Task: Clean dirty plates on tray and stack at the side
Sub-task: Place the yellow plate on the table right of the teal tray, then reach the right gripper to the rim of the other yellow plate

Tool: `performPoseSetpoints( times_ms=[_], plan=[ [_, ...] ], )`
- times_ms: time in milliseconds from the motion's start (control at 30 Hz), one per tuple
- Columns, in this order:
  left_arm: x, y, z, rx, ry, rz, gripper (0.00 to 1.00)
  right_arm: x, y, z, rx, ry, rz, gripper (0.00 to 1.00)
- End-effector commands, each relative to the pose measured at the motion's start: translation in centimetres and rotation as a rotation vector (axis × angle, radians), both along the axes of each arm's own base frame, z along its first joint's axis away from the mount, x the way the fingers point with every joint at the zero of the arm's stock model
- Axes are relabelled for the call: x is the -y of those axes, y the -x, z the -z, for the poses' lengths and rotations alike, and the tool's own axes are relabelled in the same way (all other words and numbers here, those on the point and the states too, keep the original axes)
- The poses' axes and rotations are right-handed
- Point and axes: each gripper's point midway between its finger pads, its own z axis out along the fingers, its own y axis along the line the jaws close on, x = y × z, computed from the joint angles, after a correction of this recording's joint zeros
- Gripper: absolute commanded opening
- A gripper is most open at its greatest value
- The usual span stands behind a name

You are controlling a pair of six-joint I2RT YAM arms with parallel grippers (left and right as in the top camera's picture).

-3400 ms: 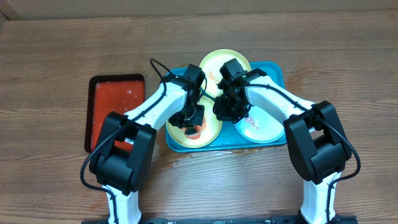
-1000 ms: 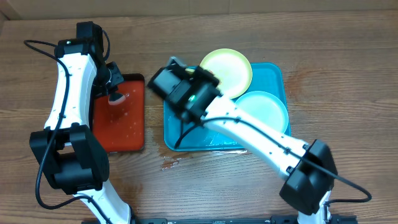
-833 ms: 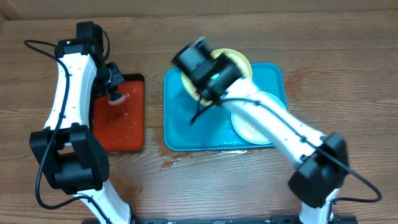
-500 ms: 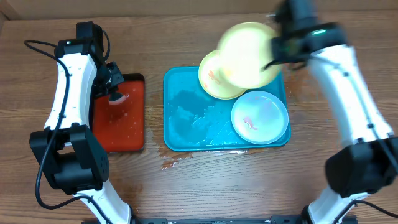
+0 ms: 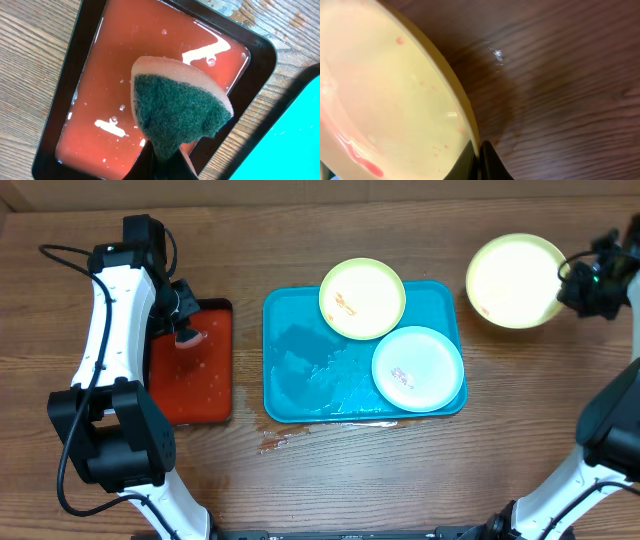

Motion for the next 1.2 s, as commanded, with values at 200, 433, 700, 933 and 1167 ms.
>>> performPoseSetpoints(
  times_ms=[200,433,700,933,1167],
  plan=[
    [0.0,0.0,-0.5,0.017,0.005,-0.015,0.04,1.9,1.3,5.5,-0.038,-0.130,0.146,0.04],
    [0.0,0.1,-0.5,0.016,0.006,-0.015,0.04,1.6,1.7,7.5,-0.037,-0.124,0.138,0.04],
    [0.1,0.0,-0.5,0.019,0.008,-0.015,0.04,1.2,2.2,6.2,-0.059,-0.140,0.130,0.43],
    [0.2,-0.3,-0.6,0.030,0.014,-0.013,0.04,-3.7,-1.7,-2.2,0.151,-0.214,-0.076,0.63],
    [1.0,-1.1,-0.7,0.065,0.060,-0.004,0.04,-14.0,-7.4,-5.5,0.362,-0.192,-0.384,0.80]
  ],
)
